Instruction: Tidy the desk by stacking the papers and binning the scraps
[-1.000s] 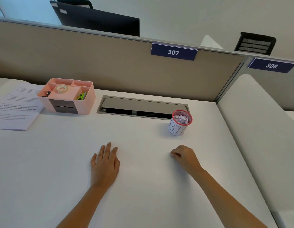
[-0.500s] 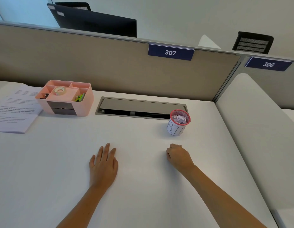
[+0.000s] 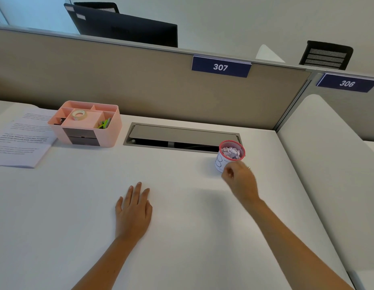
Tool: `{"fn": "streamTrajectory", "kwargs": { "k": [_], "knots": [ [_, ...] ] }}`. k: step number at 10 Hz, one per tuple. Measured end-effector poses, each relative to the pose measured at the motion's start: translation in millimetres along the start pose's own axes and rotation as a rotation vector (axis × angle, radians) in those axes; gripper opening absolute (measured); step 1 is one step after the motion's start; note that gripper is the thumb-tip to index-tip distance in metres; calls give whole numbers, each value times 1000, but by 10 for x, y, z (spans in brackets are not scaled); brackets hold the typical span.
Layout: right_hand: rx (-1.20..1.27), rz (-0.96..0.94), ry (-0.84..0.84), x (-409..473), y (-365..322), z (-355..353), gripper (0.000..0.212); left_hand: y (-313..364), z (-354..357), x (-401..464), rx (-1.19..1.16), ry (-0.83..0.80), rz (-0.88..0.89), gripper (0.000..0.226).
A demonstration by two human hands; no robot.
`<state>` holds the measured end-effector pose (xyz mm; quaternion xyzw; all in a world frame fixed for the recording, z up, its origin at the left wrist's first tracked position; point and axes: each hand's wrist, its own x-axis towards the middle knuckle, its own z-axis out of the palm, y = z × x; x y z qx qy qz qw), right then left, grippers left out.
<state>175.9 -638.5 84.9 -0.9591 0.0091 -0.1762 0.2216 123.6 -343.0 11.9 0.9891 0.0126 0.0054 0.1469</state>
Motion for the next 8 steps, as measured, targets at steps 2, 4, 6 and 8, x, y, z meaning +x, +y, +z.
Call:
{"fn": "streamTrajectory", "kwargs": {
  "k": [2, 4, 6, 8],
  "knots": [
    [-143, 50, -43, 726, 200, -336, 14, 0, -4, 1, -4, 16, 7, 61],
    [-244, 19, -156, 1012, 272, -345, 27, -2, -19, 3, -5, 9, 8, 60],
    [-145, -3, 12, 937, 240, -299, 13, -43, -5, 11, -8, 23, 14, 56],
    [-22, -29, 174, 482, 65, -128, 22, -51, 48, -3, -12, 35, 32, 53]
  ]
}}
